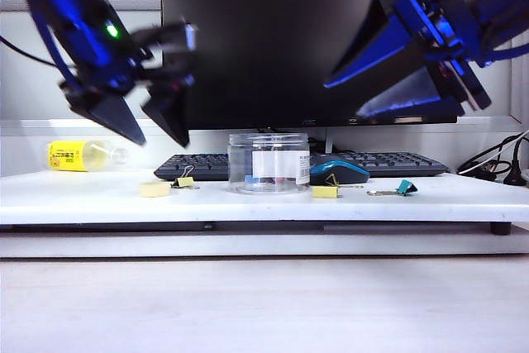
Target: Pick up the clips with the largest number of clips of the same color on the table and place them in a round transparent plastic box.
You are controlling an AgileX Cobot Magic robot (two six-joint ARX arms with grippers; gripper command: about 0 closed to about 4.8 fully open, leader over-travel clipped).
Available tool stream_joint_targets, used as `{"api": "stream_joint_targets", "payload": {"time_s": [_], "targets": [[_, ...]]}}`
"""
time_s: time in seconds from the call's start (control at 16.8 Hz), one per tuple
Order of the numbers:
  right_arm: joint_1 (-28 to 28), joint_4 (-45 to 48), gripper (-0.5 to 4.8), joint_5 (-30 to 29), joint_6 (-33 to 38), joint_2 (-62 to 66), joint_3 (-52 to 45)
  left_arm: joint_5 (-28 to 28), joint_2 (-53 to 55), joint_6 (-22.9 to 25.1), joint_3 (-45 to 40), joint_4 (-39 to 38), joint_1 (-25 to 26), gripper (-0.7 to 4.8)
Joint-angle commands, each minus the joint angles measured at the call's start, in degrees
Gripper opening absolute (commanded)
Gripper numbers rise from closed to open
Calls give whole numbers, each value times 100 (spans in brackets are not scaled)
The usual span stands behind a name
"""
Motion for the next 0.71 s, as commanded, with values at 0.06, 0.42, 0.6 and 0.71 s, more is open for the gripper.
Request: {"api": "stream_joint_targets", "payload": {"time_s": [0.06,0.42,0.6,0.71], "targets": [[7,98,266,-125,-13,-11,35,155,289,133,247,96,-7,371],[35,103,266,-264,-11,-13,35,304,496,577,247,621,2,285],[35,127,266,-282,11,-13,35,306,750,623,247,717,9,285],[35,146,266,-367,11,-13,35,306,861,627,247,841,7,285]]}}
